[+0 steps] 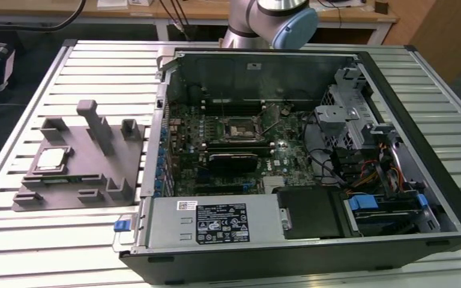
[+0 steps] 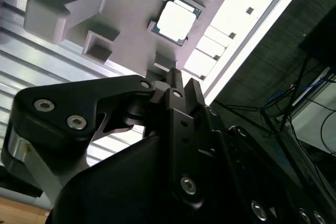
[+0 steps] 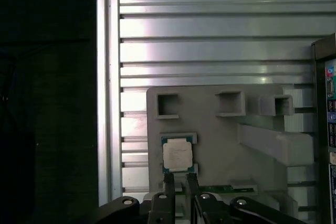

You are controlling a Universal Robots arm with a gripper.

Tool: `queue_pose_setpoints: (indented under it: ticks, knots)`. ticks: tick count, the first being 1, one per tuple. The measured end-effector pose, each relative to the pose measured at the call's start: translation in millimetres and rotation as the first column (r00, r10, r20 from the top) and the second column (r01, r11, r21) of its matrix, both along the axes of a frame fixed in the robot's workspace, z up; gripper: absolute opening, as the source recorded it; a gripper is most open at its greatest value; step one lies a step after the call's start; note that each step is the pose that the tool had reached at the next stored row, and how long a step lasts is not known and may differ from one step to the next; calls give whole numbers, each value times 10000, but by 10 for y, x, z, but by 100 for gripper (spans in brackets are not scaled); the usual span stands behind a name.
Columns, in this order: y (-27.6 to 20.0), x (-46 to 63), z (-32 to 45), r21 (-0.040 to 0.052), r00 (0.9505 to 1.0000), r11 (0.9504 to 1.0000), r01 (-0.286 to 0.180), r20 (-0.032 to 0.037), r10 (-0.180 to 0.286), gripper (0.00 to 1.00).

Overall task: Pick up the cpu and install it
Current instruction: 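Pick up the cpu and move it towards the insertion slot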

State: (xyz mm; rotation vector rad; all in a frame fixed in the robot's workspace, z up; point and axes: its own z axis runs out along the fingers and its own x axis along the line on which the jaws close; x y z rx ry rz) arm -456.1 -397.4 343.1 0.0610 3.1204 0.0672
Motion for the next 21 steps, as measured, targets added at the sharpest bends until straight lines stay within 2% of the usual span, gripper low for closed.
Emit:
queue_pose_setpoints:
  ticks: [1,2,5,7,9,11,12,14,15,19,20,21]
  knots:
    - [-1,0,-3,0,10000,10000,-3,0,3,18]
    - [-1,-1,-6,0,10000,10000,-3,0,3,25]
    - [-5,-2,-18,1,10000,10000,-5,3,5,26]
    - [-10,-11,-32,0,10000,10000,-18,1,18,38]
    - [-16,-18,-56,3,10000,10000,-94,-6,94,38]
    - [-22,-19,-85,3,9997,9998,-217,-78,217,39]
    - [-25,-19,-100,3,9995,9996,-296,-122,296,45]
    - [-30,-19,-131,7,9987,9989,-467,-213,467,45]
    - [-31,-19,-148,8,9983,9986,-526,-234,526,45]
    - [-31,-19,-219,6,9981,9984,-563,-236,563,46]
    - [-33,-19,-239,5,9981,9984,-564,-236,564,52]
    - [-39,-18,-257,6,9981,9984,-566,-236,566,52]
